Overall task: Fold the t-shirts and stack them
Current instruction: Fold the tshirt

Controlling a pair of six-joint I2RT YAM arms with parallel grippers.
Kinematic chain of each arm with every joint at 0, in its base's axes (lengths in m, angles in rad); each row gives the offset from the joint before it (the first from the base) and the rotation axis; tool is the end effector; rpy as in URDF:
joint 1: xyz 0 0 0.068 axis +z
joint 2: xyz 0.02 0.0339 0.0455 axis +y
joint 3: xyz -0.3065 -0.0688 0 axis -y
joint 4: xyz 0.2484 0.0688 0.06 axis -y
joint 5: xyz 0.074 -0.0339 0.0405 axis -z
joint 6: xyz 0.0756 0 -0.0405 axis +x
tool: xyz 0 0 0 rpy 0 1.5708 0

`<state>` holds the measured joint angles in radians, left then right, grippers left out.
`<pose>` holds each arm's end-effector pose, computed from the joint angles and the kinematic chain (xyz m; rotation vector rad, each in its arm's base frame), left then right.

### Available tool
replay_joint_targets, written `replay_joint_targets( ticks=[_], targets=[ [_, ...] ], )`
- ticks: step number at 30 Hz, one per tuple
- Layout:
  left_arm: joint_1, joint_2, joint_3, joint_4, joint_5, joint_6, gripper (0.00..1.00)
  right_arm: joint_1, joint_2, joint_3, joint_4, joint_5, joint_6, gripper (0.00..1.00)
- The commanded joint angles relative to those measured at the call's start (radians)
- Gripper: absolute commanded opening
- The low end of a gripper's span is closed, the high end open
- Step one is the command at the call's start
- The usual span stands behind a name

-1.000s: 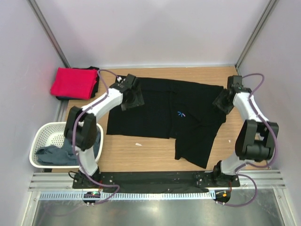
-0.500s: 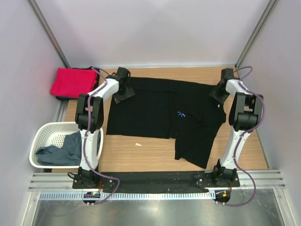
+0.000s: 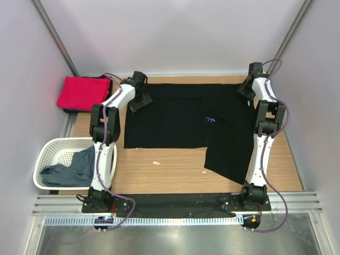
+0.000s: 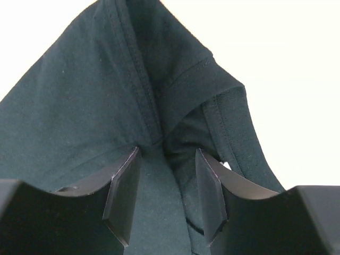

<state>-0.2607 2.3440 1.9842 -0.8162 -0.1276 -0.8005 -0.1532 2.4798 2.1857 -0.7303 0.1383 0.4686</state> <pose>0.5291 -0.1312 0.1640 -0.7629 2.6265 -0.1261 0.5857 -0.1010 0.1601 0.8371 2.4415 -0.0630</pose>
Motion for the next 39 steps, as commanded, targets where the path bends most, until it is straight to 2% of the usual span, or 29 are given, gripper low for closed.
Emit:
replay_joint_targets(
  ticks=[1,4,5,8,12,16,17,19,20,23,25,27,31,39],
  targets=[
    [0.014,0.044,-0.010,-0.032,-0.017,0.007,0.71,0.000,0.062,0.052,-0.081,-0.005,-0.022,0.52],
    [0.015,-0.012,-0.051,0.005,0.003,0.038,0.72,0.003,-0.007,0.013,-0.060,-0.058,-0.036,0.57],
    [0.014,-0.053,-0.056,0.012,0.008,0.061,0.72,0.004,-0.074,-0.018,-0.054,-0.065,-0.041,0.59],
    [0.015,-0.151,-0.062,0.017,0.008,0.104,0.76,0.006,-0.219,-0.064,-0.038,-0.103,-0.054,0.70],
    [0.012,-0.315,-0.099,0.005,-0.004,0.130,0.82,0.006,-0.404,-0.098,-0.064,-0.115,-0.061,0.99],
    [0.008,-0.507,-0.255,-0.023,-0.035,0.069,0.85,0.006,-0.580,-0.214,-0.080,-0.124,-0.042,1.00],
    [0.005,-0.555,-0.359,-0.026,-0.043,0.046,0.85,0.006,-0.622,-0.300,-0.081,-0.124,-0.035,1.00],
    [-0.014,-0.685,-0.470,-0.023,-0.091,-0.046,0.85,0.006,-0.735,-0.404,-0.077,-0.126,0.001,1.00],
    [-0.021,-0.724,-0.587,-0.020,-0.110,-0.086,0.85,0.006,-0.771,-0.519,-0.072,-0.120,0.014,1.00],
    [-0.051,-0.862,-0.790,0.032,-0.118,-0.222,0.80,0.006,-0.906,-0.745,-0.070,-0.097,0.094,1.00],
    [-0.095,-0.903,-0.841,0.052,-0.128,-0.281,0.76,0.006,-0.993,-0.875,-0.075,-0.095,0.126,1.00],
    [-0.162,-0.890,-0.834,-0.004,-0.214,-0.295,0.75,0.006,-1.045,-0.946,-0.080,-0.097,0.143,1.00],
    [-0.216,-0.755,-0.750,-0.179,-0.372,-0.379,0.75,0.006,-1.140,-1.079,-0.093,-0.065,0.145,1.00],
    [-0.207,-0.703,-0.851,-0.055,-0.391,-0.456,0.72,0.004,-1.162,-1.149,-0.142,-0.003,0.146,1.00]
  ],
)
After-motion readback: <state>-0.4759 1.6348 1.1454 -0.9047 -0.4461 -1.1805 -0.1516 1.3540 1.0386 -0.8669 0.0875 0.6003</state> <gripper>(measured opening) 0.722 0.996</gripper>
